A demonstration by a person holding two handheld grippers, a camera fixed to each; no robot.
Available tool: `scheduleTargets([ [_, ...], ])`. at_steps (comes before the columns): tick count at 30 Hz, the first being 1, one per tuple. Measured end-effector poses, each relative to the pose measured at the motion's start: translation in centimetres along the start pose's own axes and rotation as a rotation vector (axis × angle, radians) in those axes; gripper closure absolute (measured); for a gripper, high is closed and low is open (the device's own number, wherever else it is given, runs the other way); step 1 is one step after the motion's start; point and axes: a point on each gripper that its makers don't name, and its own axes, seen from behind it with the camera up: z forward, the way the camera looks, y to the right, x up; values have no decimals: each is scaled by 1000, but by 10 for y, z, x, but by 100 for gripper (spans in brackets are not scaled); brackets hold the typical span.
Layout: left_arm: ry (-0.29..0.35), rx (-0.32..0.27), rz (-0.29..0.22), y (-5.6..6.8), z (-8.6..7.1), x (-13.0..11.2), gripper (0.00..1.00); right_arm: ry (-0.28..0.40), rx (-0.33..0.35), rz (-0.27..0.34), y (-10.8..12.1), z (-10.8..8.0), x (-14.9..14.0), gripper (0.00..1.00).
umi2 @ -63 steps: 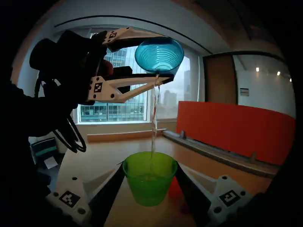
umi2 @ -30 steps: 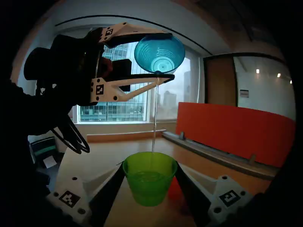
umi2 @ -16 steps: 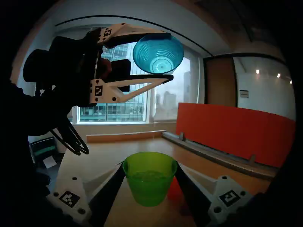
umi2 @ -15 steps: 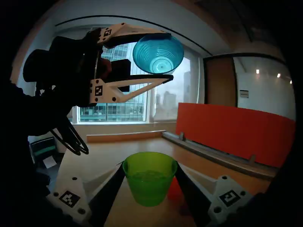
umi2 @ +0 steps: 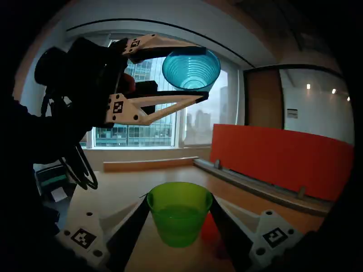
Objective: Pour water
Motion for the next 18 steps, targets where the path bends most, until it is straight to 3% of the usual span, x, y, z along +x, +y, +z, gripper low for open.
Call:
scheduleTargets([
  [9,27,-26,-343,5,-1,-1,11,11,-10,0,4,-2,3,8],
  [18,36,-16,-646,-3,-1,-7,12,19,-19,-1,7,-6,5,8],
])
